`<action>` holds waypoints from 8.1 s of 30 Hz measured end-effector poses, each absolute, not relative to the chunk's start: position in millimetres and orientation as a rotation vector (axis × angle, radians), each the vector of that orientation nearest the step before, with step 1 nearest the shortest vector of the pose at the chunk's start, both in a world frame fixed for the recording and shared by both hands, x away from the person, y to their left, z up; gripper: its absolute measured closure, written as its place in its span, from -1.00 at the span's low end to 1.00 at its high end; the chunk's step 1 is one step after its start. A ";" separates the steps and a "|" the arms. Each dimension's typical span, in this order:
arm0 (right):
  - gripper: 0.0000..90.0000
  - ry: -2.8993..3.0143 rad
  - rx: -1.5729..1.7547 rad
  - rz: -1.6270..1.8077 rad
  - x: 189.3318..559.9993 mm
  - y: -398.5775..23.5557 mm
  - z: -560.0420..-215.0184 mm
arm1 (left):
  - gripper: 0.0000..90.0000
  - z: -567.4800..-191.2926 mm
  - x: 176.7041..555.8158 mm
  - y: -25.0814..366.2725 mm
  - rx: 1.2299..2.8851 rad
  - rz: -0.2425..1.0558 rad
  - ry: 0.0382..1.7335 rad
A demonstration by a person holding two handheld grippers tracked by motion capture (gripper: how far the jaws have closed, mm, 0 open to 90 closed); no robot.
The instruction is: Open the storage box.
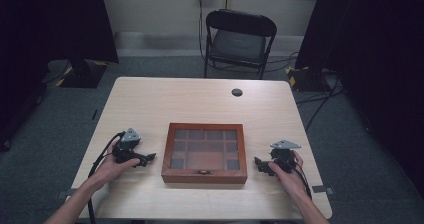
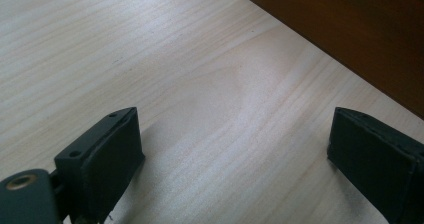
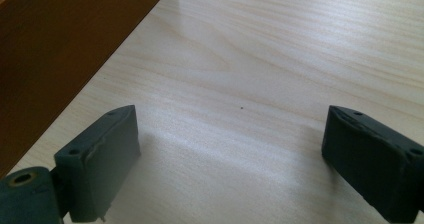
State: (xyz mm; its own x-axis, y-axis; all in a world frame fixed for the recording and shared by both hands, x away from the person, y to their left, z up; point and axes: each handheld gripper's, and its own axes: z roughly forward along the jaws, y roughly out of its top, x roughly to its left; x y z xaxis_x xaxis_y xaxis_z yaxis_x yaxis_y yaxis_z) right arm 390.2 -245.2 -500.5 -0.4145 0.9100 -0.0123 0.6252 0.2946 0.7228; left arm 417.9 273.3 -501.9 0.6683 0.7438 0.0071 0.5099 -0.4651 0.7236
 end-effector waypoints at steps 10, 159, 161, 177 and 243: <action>-0.83 2.149 1.365 0.909 390.8 -245.5 -500.5 | -0.61 -497.0 417.4 272.6 2.182 0.420 0.985; -0.84 2.164 1.352 0.915 391.9 -246.3 -500.5 | 0.80 -409.8 374.7 117.5 2.151 -0.107 0.448; -0.84 2.164 1.352 0.915 391.9 -246.3 -500.5 | 0.80 -406.5 375.4 117.8 2.144 -0.107 0.447; -0.84 2.163 1.353 0.916 392.0 -246.2 -500.5 | 0.80 -402.5 376.0 117.5 2.143 -0.109 0.473; -0.85 2.166 1.354 0.916 392.5 -246.2 -500.5 | 0.80 -342.8 405.9 119.4 2.127 -0.077 0.478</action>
